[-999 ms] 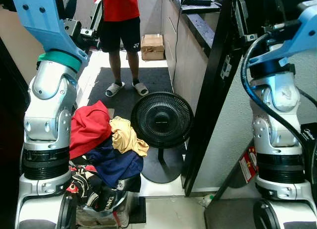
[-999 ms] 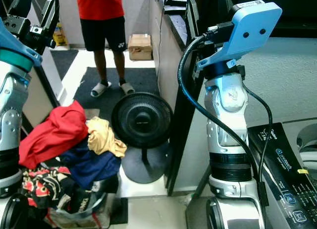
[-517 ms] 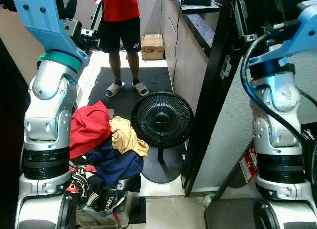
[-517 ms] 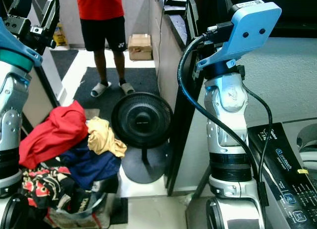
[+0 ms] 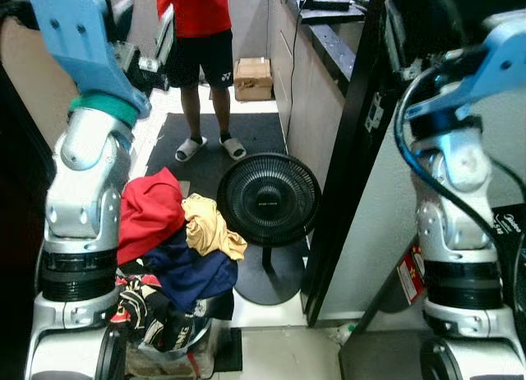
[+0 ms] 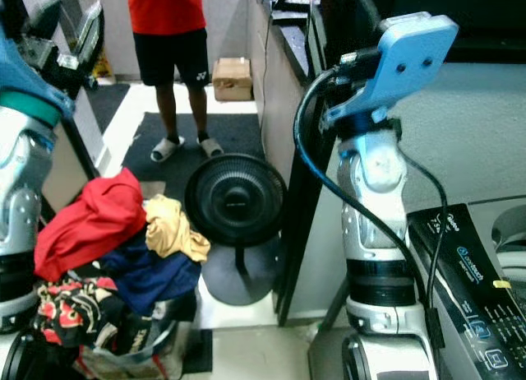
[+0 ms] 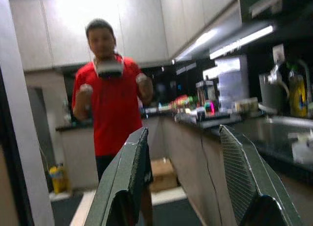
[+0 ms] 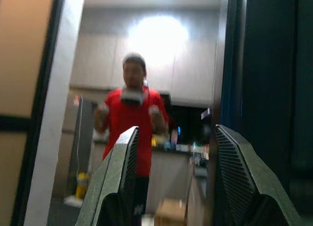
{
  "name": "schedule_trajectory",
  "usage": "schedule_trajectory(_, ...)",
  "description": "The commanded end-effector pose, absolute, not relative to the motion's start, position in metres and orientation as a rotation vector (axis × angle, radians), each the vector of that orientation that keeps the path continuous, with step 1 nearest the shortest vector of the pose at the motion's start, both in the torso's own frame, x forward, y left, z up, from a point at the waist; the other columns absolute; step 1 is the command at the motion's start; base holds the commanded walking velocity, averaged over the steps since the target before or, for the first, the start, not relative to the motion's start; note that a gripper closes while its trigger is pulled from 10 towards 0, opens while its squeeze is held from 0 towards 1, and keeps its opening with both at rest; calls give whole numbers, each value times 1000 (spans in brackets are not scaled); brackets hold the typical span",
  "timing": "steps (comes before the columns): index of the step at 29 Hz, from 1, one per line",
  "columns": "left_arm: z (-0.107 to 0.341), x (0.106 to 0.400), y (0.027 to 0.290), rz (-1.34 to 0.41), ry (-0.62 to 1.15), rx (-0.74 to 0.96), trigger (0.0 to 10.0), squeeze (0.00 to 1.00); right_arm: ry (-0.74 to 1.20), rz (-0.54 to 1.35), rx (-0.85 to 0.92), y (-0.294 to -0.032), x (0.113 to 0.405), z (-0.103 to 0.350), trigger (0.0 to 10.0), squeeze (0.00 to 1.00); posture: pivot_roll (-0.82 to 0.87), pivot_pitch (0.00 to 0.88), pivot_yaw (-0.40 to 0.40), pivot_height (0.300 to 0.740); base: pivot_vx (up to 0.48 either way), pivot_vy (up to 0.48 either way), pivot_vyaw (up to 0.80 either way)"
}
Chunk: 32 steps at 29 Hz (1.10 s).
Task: Clothes washing
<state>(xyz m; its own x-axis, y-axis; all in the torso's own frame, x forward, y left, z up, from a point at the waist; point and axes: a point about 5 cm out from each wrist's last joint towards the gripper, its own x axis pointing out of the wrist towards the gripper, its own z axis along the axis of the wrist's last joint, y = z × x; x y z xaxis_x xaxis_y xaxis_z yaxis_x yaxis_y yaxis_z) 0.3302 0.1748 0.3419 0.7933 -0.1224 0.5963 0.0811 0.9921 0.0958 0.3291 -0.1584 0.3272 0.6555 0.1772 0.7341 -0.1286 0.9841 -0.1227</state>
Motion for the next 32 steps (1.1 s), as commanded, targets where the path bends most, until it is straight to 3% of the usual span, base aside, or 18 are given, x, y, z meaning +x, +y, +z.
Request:
schedule_trajectory(1,337,332,175,-107,-623,75,10000,0,-829,162,-67,-160,330,324,10000,0,13,0,57,740,0,0,0)
schedule_trajectory(32,321,339,167,-139,-554,14,10000,0,-782,143,-32,-160,333,315,10000,0,24,0,60,740,0,0,0)
